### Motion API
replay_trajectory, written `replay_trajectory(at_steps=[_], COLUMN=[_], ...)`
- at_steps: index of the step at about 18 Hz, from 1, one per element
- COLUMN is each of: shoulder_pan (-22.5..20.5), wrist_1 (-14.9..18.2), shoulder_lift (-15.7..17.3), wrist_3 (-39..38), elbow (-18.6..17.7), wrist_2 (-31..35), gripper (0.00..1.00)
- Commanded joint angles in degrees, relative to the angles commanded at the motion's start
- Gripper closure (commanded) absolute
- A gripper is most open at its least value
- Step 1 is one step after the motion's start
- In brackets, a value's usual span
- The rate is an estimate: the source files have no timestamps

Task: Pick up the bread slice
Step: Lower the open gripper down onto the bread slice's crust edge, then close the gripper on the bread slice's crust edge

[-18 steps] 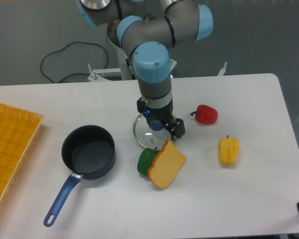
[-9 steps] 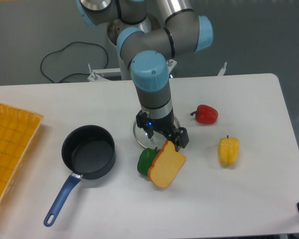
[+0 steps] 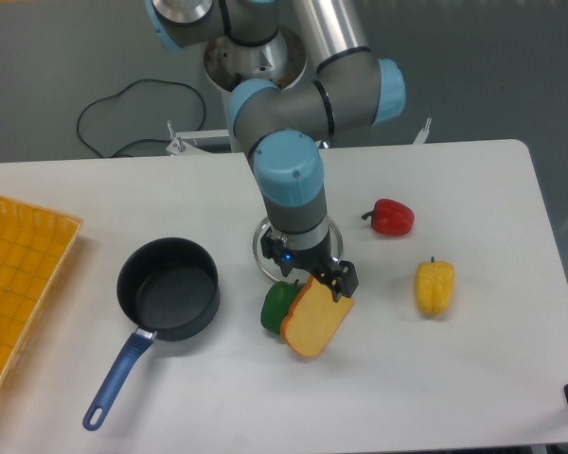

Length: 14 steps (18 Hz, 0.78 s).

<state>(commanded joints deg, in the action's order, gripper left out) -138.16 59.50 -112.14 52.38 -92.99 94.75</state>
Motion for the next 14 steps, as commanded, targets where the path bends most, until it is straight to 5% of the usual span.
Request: replay_trajectory(at_steps=[14], shoulder_pan=[-0.2], wrist_1=[-0.1], shoulder_lift=[-3.0], wrist_3=[-0.4], elbow=[0.2], wrist_2=[1.3], gripper=[0.0])
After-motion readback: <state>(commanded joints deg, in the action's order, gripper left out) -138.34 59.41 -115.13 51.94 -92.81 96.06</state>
